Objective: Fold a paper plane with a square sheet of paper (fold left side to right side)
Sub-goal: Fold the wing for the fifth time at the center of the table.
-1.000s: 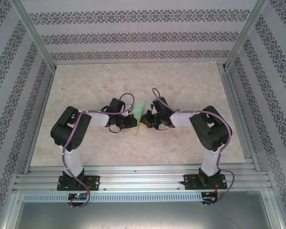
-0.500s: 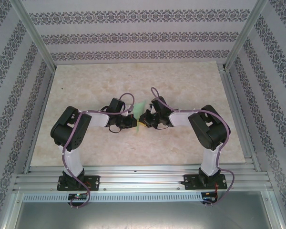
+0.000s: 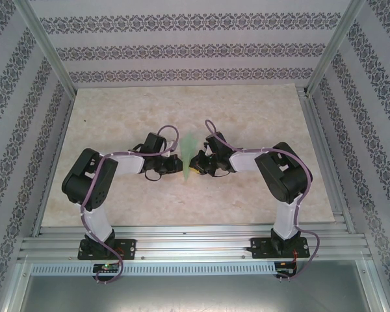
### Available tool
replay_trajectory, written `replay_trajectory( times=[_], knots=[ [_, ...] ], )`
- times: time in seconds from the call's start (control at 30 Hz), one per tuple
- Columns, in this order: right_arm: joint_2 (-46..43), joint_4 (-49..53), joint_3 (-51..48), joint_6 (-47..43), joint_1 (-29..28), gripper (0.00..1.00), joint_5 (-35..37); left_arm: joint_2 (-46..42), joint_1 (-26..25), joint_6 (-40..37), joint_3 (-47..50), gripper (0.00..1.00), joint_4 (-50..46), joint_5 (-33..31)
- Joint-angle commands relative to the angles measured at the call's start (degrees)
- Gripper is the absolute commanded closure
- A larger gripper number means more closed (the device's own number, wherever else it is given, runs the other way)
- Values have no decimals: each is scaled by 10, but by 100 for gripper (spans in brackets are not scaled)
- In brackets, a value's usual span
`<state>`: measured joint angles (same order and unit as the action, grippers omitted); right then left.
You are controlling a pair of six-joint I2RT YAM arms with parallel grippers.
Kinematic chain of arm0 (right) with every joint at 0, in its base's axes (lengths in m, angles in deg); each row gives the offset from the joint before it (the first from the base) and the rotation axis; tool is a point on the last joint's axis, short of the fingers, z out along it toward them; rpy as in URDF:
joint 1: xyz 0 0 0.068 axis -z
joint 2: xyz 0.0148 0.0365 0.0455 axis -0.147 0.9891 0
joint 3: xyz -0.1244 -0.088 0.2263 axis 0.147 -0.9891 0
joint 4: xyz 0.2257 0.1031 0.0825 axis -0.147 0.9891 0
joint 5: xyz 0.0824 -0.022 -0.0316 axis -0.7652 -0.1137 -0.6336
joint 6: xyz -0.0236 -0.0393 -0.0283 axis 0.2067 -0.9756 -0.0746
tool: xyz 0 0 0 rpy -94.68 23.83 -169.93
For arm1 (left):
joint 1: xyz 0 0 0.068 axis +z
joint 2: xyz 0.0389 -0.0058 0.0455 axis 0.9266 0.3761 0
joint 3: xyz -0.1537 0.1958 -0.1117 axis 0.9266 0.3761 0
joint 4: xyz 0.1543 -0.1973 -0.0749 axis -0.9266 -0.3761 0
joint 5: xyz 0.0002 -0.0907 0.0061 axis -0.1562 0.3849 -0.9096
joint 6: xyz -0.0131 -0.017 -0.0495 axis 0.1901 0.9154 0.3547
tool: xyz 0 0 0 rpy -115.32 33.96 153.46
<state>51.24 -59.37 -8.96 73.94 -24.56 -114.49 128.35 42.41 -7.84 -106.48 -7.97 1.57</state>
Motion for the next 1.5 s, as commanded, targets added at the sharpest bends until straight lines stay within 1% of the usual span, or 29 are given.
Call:
replay_trajectory(
  times=[0.0, 0.17, 0.3, 0.43, 0.5, 0.57, 0.7, 0.93, 1.23, 1.3, 1.4, 1.47],
  knots=[
    [7, 3, 13, -14, -4, 87, 12, -19, 5, -20, -5, 89, -22, -9],
    [0, 12, 13, -20, -3, 87, 14, -10, 6, -18, -13, 89, -18, -13],
    [-12, 13, 6, -21, 1, 86, 16, 2, 7, -12, -25, 82, -5, -13],
    [-31, 21, -3, -29, 5, 85, 16, 23, 7, -2, -38, 77, 15, 8],
    [-39, 23, -6, -32, 7, 84, 16, 33, 7, -2, -44, 75, 16, 7],
    [-46, 23, -9, -34, 8, 82, 16, 43, 7, -4, -45, 75, 15, 3],
    [-55, 21, -8, -35, 8, 80, 14, 59, 6, -5, -44, 81, 16, 0],
    [-38, 18, 4, -33, 2, 77, 12, 66, 6, -5, -36, 87, 21, -4],
    [-17, 5, 11, -28, -3, 74, 10, 82, 6, -2, -38, 85, 31, 1],
    [-13, -1, 11, -27, -4, 73, 8, 87, 4, -3, -39, 82, 32, 1],
    [-12, -3, 9, -25, -4, 72, 8, 95, 3, -5, -43, 74, 30, 1],
    [-18, 1, 5, -26, -3, 72, 15, 98, 1, -7, -43, 71, 26, 1]
  ],
)
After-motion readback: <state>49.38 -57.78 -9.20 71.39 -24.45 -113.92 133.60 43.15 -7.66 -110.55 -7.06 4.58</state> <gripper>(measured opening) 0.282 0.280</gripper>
